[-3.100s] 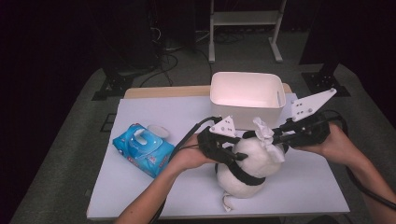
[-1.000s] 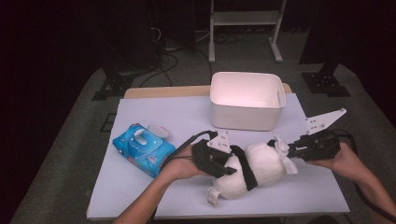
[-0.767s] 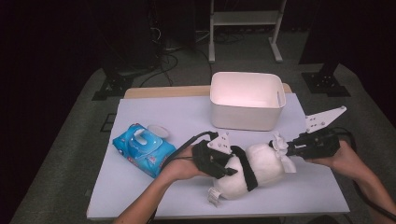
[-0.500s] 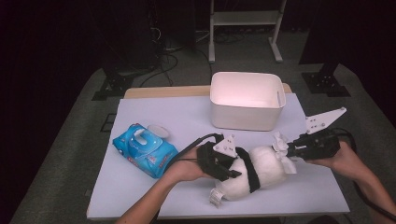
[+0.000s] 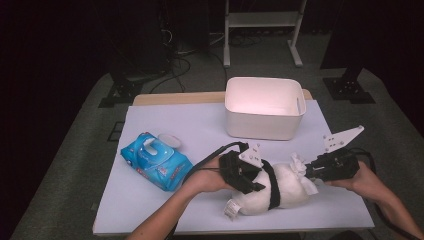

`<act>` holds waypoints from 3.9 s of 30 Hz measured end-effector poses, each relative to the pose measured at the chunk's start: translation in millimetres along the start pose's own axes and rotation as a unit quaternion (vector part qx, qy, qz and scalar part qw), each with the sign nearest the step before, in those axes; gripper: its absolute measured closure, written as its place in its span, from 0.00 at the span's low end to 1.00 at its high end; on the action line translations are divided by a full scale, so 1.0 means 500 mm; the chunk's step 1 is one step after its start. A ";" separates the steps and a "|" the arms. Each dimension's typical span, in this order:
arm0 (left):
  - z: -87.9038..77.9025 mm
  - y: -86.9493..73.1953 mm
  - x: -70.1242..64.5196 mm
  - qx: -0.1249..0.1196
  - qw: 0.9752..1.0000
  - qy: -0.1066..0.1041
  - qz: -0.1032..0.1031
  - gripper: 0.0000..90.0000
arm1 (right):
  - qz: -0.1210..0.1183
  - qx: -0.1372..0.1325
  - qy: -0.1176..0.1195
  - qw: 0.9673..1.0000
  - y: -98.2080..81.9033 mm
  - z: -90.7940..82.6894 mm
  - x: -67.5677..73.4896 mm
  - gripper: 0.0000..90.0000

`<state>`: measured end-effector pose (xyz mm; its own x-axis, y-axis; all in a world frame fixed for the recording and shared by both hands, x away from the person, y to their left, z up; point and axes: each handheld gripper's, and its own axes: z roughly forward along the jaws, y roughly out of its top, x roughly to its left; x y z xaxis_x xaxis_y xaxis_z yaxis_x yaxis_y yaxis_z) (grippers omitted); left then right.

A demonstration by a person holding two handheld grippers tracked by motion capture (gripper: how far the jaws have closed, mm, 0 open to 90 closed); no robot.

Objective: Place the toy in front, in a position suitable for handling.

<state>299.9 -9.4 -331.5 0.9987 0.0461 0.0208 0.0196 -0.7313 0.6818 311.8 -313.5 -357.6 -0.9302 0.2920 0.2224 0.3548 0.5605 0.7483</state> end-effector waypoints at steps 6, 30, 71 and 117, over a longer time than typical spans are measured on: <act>-0.005 0.015 0.002 0.007 1.000 -0.009 -0.002 0.51 | -0.003 0.001 -0.002 1.000 -0.008 0.004 0.011 0.86; 0.040 0.024 0.070 0.022 0.997 -0.049 -0.059 0.55 | -0.033 0.036 0.009 0.999 -0.008 0.013 0.050 0.86; -0.008 0.008 -0.008 0.036 0.998 0.004 0.052 0.75 | -0.057 0.056 -0.005 0.997 0.072 0.059 0.019 0.85; 0.060 0.028 0.034 0.047 0.998 -0.028 -0.001 0.83 | -0.052 0.062 0.022 0.996 0.013 0.077 0.051 0.85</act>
<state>318.5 -39.4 -343.8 0.9996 0.0114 -0.0241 0.0237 -0.7925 0.6095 293.7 -272.6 -371.2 -0.9648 0.1941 0.1775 0.2627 0.6788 0.6857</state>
